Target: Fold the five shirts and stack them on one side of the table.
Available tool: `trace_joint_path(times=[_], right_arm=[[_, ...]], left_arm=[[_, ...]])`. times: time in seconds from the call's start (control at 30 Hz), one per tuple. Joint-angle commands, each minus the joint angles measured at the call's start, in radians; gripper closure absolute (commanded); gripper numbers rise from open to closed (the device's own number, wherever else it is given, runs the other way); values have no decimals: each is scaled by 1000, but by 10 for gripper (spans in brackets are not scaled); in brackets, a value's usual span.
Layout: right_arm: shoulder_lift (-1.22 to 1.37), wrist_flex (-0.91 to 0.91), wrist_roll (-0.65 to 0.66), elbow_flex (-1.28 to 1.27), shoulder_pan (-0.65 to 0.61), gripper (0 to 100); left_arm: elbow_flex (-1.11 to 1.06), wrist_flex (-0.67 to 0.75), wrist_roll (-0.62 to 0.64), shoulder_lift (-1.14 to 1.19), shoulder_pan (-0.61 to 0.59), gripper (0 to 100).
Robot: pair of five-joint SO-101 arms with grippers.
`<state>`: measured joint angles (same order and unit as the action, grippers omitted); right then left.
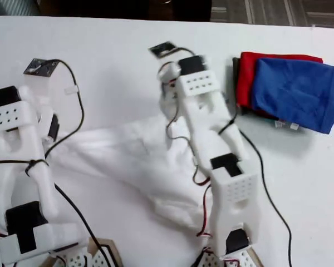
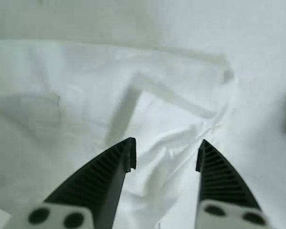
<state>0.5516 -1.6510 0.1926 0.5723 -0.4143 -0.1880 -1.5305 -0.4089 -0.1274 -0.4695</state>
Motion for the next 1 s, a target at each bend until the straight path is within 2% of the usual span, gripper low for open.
trace_joint_path(times=[0.0,0.4,0.83,0.9,0.97], right_arm=[[33,48,-41,-2,-50,788],[156,81,-46,0,-47,789],[243,81,-38,94,50,794],[245,82,-38,98,48,843],[243,85,-38,98,47,940]], left_arm=[[5,15,-3,-43,-5,974],[12,15,-3,-43,-5,974],[7,15,-3,-43,-5,974],[7,15,-3,-43,-5,974],[7,15,-3,-43,-5,974]])
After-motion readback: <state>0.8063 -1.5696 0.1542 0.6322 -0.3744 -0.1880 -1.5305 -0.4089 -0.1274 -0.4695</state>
